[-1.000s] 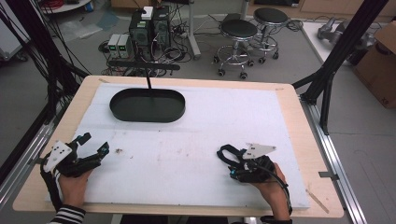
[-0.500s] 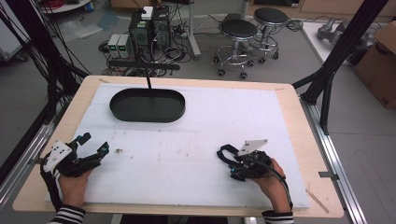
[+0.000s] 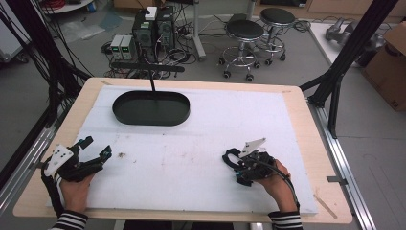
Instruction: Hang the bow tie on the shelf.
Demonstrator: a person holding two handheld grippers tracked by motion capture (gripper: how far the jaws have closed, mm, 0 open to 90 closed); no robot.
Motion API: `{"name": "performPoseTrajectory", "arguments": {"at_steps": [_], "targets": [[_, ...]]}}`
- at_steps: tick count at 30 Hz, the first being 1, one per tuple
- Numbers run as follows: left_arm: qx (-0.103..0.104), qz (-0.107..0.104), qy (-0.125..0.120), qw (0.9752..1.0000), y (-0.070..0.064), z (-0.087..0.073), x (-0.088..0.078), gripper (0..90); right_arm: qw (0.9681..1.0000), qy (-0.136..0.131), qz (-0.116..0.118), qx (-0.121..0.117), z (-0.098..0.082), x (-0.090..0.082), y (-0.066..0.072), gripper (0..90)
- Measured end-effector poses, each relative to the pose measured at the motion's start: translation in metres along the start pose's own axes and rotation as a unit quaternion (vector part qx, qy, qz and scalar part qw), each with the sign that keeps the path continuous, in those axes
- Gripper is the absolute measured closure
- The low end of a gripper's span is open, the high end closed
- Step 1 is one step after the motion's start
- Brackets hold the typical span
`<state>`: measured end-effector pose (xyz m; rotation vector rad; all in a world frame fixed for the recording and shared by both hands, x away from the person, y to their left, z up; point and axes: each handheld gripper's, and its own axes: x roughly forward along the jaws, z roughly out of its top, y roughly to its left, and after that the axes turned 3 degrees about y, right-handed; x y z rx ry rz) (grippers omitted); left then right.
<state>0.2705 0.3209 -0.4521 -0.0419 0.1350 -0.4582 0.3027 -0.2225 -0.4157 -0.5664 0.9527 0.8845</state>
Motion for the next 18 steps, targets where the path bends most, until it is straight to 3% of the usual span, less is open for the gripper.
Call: {"name": "performPoseTrajectory", "arguments": {"at_steps": [4, 7, 18], "targets": [[0.000, 0.000, 0.000, 1.0000, 0.0001, 0.0000, 0.0000, 17.2, 0.9999, 0.014, -0.002, -0.004, 0.0018, 0.0021, 0.0008, 77.3], [0.000, 0.000, 0.000, 1.0000, 0.0001, 0.0000, 0.0000, 17.2, 0.9997, 0.015, -0.016, -0.011, 0.0022, 0.0002, 0.0018, 84.8], [-0.001, 0.000, 0.000, 1.0000, 0.0001, 0.0000, 0.0001, 17.2, 0.9995, -0.021, -0.021, -0.006, 0.0015, -0.0067, 0.0039, 85.7]]}}
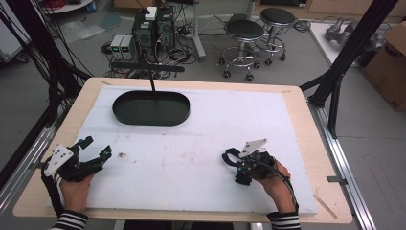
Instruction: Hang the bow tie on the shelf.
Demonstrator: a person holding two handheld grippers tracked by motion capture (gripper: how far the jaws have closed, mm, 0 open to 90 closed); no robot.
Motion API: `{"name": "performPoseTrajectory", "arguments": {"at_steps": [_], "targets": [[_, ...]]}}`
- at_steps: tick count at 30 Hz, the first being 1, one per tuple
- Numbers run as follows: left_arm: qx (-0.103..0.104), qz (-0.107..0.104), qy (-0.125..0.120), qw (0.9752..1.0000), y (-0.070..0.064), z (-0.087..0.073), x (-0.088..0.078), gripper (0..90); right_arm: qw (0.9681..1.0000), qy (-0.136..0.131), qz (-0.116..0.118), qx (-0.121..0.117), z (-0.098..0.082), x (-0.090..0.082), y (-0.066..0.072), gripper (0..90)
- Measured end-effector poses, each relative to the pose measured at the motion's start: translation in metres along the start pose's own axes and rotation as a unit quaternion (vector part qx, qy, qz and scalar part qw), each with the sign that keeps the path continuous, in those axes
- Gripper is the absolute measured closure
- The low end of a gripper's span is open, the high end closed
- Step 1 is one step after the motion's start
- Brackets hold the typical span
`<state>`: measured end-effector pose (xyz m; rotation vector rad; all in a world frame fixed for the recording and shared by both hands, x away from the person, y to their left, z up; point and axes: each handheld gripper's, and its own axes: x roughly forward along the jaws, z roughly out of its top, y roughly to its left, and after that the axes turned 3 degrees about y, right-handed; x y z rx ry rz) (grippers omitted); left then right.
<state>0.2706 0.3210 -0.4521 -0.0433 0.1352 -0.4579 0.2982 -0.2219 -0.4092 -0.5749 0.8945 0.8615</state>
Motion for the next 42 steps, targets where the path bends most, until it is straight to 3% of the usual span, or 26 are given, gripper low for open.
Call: {"name": "performPoseTrajectory", "arguments": {"at_steps": [3, 6, 10, 14, 22, 30, 36, 42], "targets": [[0.000, 0.000, 0.000, 1.0000, 0.000, 0.000, 0.000, 17.2, 0.9998, -0.020, 0.000, 0.007, 0.000, -0.001, 0.000, 85.7], [0.000, 0.000, 0.000, 1.0000, 0.000, 0.000, 0.000, 17.2, 0.9981, -0.058, 0.005, 0.019, -0.002, -0.003, -0.001, 85.7], [-0.001, 0.000, 0.000, 1.0000, 0.000, 0.000, 0.000, 17.2, 0.9951, -0.095, -0.010, 0.027, -0.002, -0.007, 0.000, 85.7], [-0.001, 0.000, 0.000, 1.0000, 0.000, 0.000, 0.000, 17.2, 0.9879, -0.148, -0.029, 0.035, -0.003, -0.014, 0.000, 85.8], [-0.001, 0.000, 0.000, 1.0000, 0.000, 0.000, 0.000, 17.2, 0.9731, -0.219, -0.050, 0.050, 0.000, -0.020, 0.003, 85.8], [-0.001, 0.001, 0.000, 1.0000, 0.000, 0.000, 0.000, 17.2, 0.9634, -0.254, -0.054, 0.065, 0.008, -0.023, 0.003, 85.8], [-0.001, 0.001, 0.000, 1.0000, 0.000, 0.000, 0.000, 17.2, 0.9525, -0.289, -0.065, 0.069, 0.020, -0.027, 0.006, 85.8], [-0.001, 0.001, -0.001, 1.0000, 0.000, 0.000, 0.000, 17.3, 0.9464, -0.309, -0.058, 0.076, 0.034, -0.026, 0.008, 85.7]]}}
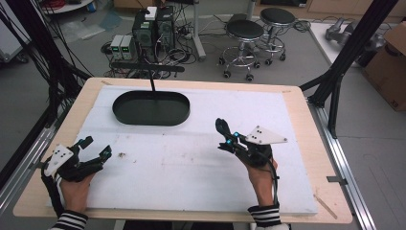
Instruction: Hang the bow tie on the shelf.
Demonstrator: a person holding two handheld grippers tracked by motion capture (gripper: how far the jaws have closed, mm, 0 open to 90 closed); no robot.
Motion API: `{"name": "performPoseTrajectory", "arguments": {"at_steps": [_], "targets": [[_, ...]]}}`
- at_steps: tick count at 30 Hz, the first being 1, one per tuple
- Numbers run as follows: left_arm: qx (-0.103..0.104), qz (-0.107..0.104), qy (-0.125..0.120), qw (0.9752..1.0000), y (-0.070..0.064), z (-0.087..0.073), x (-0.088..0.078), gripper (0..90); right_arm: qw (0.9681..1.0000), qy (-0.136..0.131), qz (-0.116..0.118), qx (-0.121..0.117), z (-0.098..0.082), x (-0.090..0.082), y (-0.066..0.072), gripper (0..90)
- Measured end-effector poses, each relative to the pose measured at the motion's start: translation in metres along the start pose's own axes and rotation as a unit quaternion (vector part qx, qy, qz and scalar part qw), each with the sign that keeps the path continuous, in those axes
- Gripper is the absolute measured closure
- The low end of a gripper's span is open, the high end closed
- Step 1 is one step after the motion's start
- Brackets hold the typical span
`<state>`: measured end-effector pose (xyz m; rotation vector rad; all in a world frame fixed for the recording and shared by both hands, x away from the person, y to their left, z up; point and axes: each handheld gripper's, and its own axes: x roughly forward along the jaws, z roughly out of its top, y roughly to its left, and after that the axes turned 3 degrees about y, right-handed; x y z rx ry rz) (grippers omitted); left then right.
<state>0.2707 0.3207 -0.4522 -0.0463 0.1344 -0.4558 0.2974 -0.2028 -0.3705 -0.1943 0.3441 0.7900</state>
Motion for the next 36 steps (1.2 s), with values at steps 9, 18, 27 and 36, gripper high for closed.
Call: {"name": "performPoseTrajectory", "arguments": {"at_steps": [9, 18, 27, 36], "targets": [[0.001, 0.000, 0.001, 1.0000, 0.000, 0.000, 0.000, 17.4, 0.9990, -0.040, 0.005, 0.020, 0.019, 0.014, 0.002, 85.8], [0.000, 0.001, 0.001, 1.0000, 0.000, 0.000, 0.000, 17.4, 0.9971, -0.061, 0.016, 0.043, 0.040, 0.031, -0.005, 85.8], [-0.003, -0.001, 0.000, 1.0000, 0.001, 0.000, 0.000, 17.4, 0.9966, -0.070, 0.017, 0.041, 0.057, 0.044, -0.009, 85.8], [-0.012, -0.003, -0.003, 0.9999, 0.002, 0.000, -0.001, 17.4, 0.9957, -0.076, 0.018, 0.050, 0.070, 0.060, -0.016, 85.7]]}}
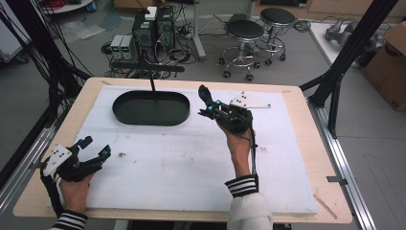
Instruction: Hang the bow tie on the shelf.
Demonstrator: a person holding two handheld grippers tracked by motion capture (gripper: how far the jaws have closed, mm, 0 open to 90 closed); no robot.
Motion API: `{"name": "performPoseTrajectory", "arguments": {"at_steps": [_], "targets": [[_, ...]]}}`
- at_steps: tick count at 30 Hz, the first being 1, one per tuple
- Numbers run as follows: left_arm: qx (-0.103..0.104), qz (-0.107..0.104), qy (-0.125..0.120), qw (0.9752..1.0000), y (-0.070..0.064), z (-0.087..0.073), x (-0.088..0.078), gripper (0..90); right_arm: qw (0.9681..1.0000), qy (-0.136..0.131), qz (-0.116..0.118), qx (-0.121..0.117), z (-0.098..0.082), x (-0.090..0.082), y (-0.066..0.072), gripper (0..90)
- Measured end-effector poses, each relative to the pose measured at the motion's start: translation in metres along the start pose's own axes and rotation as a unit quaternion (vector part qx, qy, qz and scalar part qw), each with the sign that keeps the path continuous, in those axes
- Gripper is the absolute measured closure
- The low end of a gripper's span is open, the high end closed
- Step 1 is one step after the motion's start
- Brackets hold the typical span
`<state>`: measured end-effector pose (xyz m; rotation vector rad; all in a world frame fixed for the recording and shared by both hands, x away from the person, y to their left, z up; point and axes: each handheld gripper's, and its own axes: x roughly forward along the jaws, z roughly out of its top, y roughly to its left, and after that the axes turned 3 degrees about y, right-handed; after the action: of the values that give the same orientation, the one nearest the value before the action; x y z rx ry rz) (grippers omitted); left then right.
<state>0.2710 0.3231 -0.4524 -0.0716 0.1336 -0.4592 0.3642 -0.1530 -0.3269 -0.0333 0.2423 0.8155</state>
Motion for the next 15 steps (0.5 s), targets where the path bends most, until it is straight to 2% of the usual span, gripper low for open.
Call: {"name": "performPoseTrajectory", "arguments": {"at_steps": [11, 15], "targets": [[-0.001, -0.002, 0.000, 1.0000, 0.001, 0.000, 0.000, 17.4, 1.0000, -0.004, 0.006, 0.004, 0.014, 0.027, -0.006, 85.7], [-0.001, -0.002, 0.000, 1.0000, 0.001, 0.000, 0.000, 17.4, 0.9994, -0.020, 0.012, 0.024, 0.014, 0.036, -0.011, 85.7]]}}
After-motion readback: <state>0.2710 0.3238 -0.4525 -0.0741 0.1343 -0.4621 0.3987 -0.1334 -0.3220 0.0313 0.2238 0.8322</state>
